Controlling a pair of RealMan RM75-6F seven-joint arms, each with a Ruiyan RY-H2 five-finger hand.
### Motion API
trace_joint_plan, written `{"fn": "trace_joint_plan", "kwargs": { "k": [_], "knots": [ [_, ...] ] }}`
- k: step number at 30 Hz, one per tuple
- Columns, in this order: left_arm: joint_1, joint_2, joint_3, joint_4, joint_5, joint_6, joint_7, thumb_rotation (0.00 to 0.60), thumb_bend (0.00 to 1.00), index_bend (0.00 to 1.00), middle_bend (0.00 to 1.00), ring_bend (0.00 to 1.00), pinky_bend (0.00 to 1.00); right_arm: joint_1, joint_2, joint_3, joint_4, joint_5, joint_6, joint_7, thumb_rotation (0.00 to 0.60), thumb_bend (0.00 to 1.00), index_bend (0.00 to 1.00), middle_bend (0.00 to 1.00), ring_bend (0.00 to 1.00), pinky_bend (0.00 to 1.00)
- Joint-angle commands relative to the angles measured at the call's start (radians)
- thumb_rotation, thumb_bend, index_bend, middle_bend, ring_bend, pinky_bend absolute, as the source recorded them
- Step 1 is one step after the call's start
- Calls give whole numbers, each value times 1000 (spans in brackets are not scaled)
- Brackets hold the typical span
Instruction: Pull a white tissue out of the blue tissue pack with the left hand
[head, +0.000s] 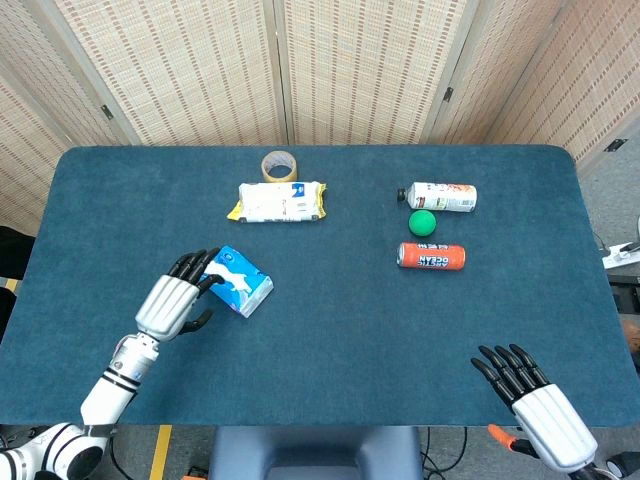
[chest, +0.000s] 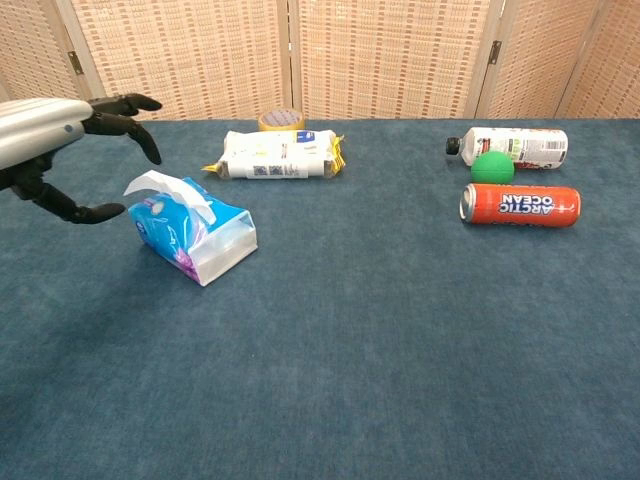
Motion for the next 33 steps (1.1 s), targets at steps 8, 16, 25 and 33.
{"fn": "trace_joint_plan", "kwargs": {
  "k": [8,16,25,33],
  "knots": [
    [-118,-90,-42,100,-91,-107,71,600,435,386,0,0,153,9,3,2,-5,14,-13,6,600,113,0,0,0,11],
    [-184,-136,-52,183,-176,-160,121,600,446,393,0,0,153,10,7,0,-4,13,-8,14,600,114,0,0,0,11],
    [-198,-121,-31,217,-216,-160,133,600,526,463,5,0,153,12,5,-2,-4,14,-12,10,600,113,0,0,0,10],
    [-194,-119,-2,240,-210,-139,109,600,581,558,52,13,159,11,-1,-4,-3,12,-13,1,600,113,0,0,0,10]
  ]
}}
